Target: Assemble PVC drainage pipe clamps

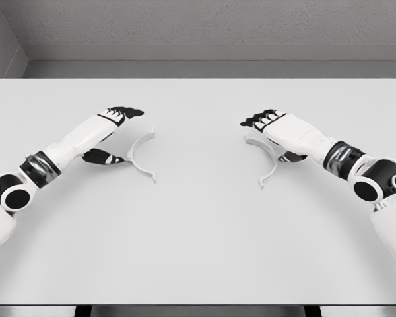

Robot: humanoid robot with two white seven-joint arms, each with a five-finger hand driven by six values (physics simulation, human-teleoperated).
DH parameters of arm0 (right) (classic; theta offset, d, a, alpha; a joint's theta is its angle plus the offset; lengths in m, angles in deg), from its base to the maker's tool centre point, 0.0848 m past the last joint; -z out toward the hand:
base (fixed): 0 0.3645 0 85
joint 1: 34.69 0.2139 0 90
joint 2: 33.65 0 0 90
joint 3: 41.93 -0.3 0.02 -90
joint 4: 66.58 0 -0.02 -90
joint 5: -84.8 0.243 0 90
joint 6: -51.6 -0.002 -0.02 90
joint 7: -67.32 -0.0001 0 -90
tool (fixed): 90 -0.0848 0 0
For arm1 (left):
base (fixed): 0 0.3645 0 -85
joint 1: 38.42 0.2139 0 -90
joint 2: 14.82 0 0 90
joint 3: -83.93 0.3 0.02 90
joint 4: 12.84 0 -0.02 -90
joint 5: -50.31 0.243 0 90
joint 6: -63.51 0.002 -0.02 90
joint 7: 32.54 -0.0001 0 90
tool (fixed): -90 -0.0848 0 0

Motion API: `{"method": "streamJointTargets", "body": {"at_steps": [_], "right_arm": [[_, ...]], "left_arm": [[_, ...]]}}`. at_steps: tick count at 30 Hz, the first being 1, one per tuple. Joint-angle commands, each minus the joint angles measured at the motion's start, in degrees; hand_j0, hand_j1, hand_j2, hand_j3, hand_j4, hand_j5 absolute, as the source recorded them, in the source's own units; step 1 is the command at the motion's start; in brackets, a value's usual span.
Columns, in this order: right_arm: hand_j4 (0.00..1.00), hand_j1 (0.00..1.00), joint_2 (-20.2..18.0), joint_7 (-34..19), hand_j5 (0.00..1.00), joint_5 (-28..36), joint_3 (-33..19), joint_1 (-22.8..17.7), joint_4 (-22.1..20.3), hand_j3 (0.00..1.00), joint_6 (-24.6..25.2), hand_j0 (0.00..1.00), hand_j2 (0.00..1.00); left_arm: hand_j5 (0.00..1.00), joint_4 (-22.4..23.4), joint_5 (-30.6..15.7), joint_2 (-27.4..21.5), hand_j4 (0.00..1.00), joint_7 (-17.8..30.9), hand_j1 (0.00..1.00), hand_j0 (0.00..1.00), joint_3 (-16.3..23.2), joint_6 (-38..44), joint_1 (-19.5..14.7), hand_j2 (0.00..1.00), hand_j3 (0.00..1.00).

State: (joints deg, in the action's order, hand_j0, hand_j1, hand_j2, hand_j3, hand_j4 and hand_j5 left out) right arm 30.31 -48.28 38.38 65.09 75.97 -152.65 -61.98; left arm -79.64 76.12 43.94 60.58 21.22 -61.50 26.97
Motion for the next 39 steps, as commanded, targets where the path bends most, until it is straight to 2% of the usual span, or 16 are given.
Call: {"method": "streamJointTargets", "body": {"at_steps": [1,5,6,11,17,20,26,34,39], "right_arm": [[1.0,1.0,-0.1,-0.3,1.0,0.3,0.5,0.0,-0.9,1.0,0.6,1.0,1.0],[1.0,1.0,0.0,-0.4,1.0,0.3,0.8,0.0,-1.7,1.0,1.0,1.0,1.0],[1.0,1.0,0.0,-0.5,1.0,0.3,0.9,-0.1,-1.7,1.0,1.1,1.0,1.0],[1.0,1.0,0.0,-0.5,1.0,0.3,1.3,-0.2,-1.8,1.0,1.0,1.0,1.0],[1.0,1.0,0.0,-0.5,1.0,0.5,1.4,-0.6,-2.8,1.0,1.2,1.0,1.0],[1.0,1.0,0.0,-0.8,1.0,0.5,1.5,-1.5,-5.2,1.0,1.4,1.0,1.0],[1.0,1.0,0.1,-0.8,1.0,0.4,1.7,-1.3,-5.2,1.0,1.4,1.0,1.0],[1.0,1.0,0.2,-0.8,1.0,0.5,4.4,-1.0,-5.2,1.0,2.4,1.0,1.0],[1.0,1.0,1.4,-0.9,1.0,0.4,5.0,-0.9,-5.2,1.0,2.5,1.0,1.0]], "left_arm": [[1.0,0.4,-0.3,-1.1,1.0,0.0,1.0,1.0,-0.1,0.0,-0.1,1.0,1.0],[1.0,1.4,-0.2,-1.0,1.0,0.0,1.0,1.0,0.0,0.0,-1.1,1.0,1.0],[1.0,3.3,-0.2,-0.6,1.0,0.0,1.0,1.0,0.2,0.0,-1.8,1.0,1.0],[1.0,6.0,-0.2,0.9,1.0,0.0,1.0,1.0,0.5,0.0,-3.4,1.0,1.0],[1.0,6.2,-0.2,2.1,1.0,0.0,1.0,1.0,0.5,0.0,-3.7,1.0,1.0],[1.0,6.2,-0.2,2.7,1.0,0.0,1.0,1.0,0.6,0.0,-3.8,1.0,1.0],[1.0,6.2,-0.1,3.2,1.0,0.0,1.0,1.0,0.7,0.0,-3.9,1.0,1.0],[1.0,5.9,0.4,3.6,1.0,0.0,1.0,1.0,1.1,0.0,-3.9,1.0,1.0],[1.0,5.5,1.2,4.1,1.0,0.0,1.0,1.0,1.1,0.0,-3.5,1.0,1.0]]}}
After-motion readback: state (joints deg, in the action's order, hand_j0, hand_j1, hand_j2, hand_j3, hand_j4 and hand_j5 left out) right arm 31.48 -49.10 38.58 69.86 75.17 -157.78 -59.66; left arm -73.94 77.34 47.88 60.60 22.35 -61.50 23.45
